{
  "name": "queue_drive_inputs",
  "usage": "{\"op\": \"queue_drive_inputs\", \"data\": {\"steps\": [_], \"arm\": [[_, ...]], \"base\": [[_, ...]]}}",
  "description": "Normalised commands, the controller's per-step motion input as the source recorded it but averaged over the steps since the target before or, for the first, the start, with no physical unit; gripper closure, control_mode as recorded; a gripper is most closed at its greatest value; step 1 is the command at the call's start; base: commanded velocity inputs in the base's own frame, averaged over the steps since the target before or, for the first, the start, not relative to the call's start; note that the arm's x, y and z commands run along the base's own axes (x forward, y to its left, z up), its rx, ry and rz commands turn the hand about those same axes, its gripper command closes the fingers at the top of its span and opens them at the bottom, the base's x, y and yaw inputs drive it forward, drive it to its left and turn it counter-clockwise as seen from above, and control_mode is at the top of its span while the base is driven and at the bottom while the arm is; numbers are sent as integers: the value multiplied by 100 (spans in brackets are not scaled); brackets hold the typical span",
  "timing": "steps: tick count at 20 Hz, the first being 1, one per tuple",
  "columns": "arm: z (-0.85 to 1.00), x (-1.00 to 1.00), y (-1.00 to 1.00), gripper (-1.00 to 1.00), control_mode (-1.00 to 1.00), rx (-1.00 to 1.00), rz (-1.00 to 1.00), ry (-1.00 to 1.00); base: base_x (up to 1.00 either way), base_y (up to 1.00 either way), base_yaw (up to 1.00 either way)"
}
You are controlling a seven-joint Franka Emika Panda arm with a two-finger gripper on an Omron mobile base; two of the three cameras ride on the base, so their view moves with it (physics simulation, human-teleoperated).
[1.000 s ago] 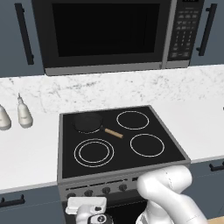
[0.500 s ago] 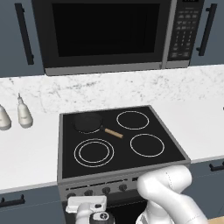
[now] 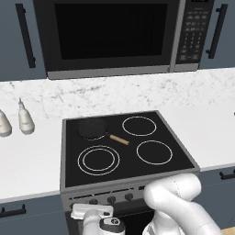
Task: Turn off the rear left burner of the stove.
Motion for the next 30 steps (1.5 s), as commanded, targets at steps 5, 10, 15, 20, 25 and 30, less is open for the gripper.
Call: {"op": "queue_drive_inputs", "data": {"steps": [5,10,15,20,25,30], "arm": [[-39,-1,-45,100,-100,73,0,-3],[-42,-1,-35,100,-100,74,0,0],[-33,0,-18,100,-100,73,-1,0],[-44,0,-1,100,-100,71,-3,0],[-32,0,0,100,-100,66,-6,0],[-21,0,0,100,-100,67,-9,5]], "base": [[0,0,0],[0,0,0],[0,0,0],[0,0,0],[0,0,0],[0,0,0]]}}
